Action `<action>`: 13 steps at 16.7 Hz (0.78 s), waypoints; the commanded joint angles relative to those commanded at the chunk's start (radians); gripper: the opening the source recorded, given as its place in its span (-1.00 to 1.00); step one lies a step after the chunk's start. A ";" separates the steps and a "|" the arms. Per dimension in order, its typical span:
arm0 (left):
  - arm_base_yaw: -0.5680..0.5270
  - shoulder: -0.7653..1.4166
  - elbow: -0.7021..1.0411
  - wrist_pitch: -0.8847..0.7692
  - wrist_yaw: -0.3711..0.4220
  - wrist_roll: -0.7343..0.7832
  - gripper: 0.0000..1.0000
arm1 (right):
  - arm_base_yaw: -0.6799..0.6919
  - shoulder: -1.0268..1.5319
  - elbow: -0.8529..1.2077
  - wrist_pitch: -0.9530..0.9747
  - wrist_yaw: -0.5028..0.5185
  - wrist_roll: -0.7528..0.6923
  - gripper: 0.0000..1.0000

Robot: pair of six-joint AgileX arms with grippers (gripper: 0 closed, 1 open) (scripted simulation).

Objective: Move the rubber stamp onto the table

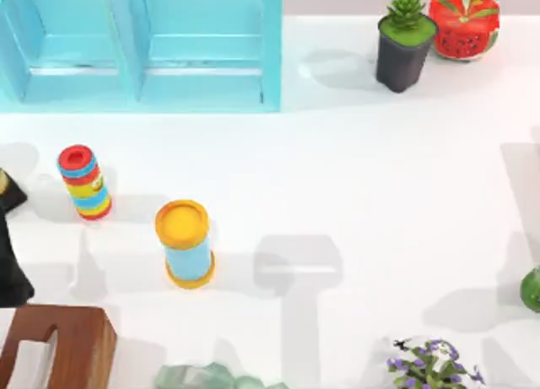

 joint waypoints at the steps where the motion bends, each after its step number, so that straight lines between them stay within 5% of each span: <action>1: 0.000 0.000 0.000 0.000 0.000 0.000 1.00 | 0.000 0.000 0.000 0.000 0.000 0.000 1.00; 7: 0.000 0.000 0.000 0.000 0.000 0.000 1.00 | -0.053 0.150 0.143 -0.118 0.001 -0.055 1.00; 13: 0.000 0.000 0.000 0.000 0.000 0.000 1.00 | -0.196 0.635 0.525 -0.472 0.010 -0.203 1.00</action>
